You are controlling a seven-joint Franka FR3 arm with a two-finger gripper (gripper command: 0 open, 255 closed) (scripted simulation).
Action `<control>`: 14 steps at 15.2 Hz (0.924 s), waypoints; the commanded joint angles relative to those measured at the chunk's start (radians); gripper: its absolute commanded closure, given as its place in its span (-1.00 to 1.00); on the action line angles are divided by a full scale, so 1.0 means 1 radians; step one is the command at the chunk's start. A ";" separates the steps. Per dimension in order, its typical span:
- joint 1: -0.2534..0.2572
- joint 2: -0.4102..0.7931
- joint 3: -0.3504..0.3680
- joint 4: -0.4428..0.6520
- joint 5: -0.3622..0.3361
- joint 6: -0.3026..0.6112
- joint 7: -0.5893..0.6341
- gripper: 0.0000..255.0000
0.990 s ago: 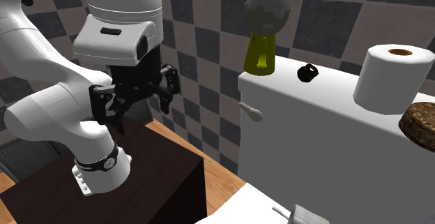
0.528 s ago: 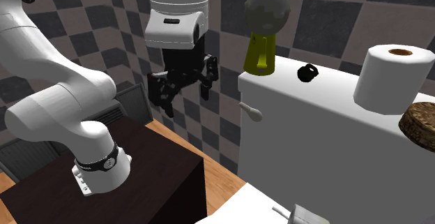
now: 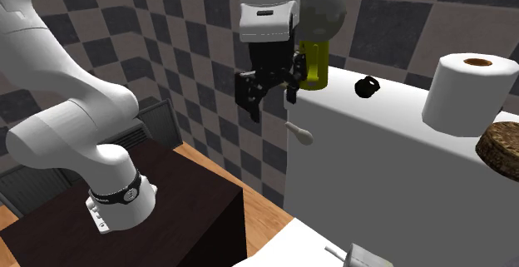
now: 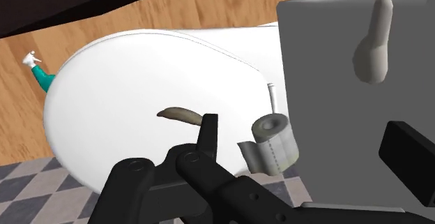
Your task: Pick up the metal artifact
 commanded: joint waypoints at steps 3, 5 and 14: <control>-0.001 0.094 0.069 0.089 0.002 0.069 0.113 -1.00; -0.005 0.145 0.101 0.140 -0.009 0.100 0.169 -1.00; -0.009 0.416 0.235 0.429 -0.164 0.193 0.449 -1.00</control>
